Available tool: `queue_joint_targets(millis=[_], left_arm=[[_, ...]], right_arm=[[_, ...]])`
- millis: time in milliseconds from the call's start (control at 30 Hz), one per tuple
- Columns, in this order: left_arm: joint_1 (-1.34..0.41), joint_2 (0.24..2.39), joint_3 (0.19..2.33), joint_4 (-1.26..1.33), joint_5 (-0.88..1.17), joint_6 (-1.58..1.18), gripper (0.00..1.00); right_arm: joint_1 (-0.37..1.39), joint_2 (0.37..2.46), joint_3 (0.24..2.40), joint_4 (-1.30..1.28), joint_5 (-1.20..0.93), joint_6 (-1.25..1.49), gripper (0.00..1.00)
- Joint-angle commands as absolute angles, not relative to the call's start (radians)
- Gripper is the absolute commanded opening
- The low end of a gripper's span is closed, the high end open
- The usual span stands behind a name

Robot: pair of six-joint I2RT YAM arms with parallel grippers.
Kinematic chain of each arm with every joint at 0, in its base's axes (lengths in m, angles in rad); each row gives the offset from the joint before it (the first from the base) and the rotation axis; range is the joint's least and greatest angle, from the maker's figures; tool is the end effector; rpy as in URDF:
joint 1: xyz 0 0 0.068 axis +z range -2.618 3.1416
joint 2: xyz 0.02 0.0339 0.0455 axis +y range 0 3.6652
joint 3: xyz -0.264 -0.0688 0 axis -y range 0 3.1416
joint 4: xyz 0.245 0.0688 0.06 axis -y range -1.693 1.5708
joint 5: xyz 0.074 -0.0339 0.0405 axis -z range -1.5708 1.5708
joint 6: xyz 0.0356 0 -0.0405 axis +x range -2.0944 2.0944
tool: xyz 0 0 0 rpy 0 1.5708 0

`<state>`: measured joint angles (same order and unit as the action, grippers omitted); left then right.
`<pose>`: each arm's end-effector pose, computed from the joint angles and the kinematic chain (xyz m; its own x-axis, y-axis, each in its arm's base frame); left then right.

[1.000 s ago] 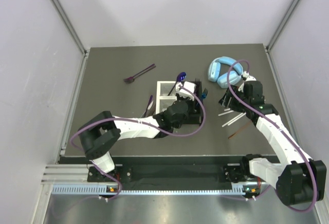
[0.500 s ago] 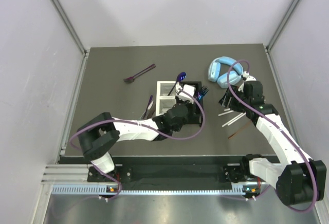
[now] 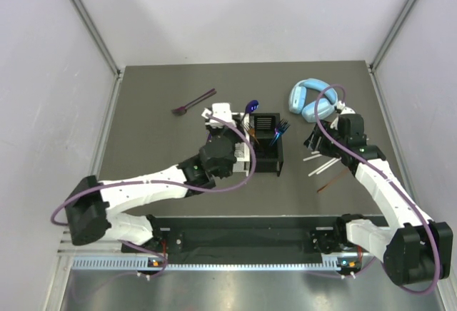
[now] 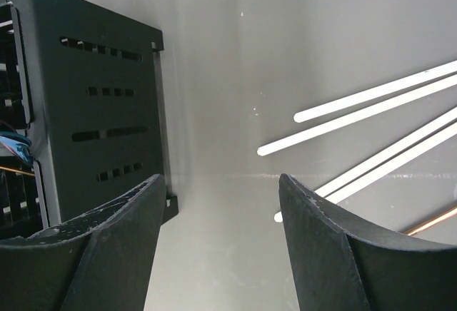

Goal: Sort the eating utensils into containers
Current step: Place the fork in the container.

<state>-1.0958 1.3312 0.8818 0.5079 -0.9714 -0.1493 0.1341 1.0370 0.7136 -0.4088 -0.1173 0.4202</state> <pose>0.1624 -0.2516 0.3231 0.0079 -0.1988 -0.9800 0.1273 0.9723 -0.1962 0.2159 0.0333 0.2467 -0.6942 0.3152 -0.6471 0.0703 0.9244 0.3748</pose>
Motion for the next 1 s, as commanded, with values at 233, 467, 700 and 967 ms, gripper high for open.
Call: queue_joint_targets(millis=[233, 467, 700, 967], left_arm=[[-0.927, 1.137, 0.847, -0.302, -1.115, -0.708, 0.51], [-0.603, 1.239, 0.891, -0.330, -0.821, -0.738, 0.46], [-0.502, 1.478, 0.948, -0.221, -0.718, -0.824, 0.42], [-0.413, 1.836, 1.222, -0.237, -0.575, -0.992, 0.42]], right_arm=[[0.126, 1.025, 0.721, -0.374, -0.113, 0.414, 0.65], [0.126, 1.035, 0.729, -0.374, -0.124, 0.416, 0.65], [0.124, 1.029, 0.723, -0.380, -0.123, 0.414, 0.65], [0.126, 1.014, 0.723, -0.391, -0.110, 0.411, 0.65]])
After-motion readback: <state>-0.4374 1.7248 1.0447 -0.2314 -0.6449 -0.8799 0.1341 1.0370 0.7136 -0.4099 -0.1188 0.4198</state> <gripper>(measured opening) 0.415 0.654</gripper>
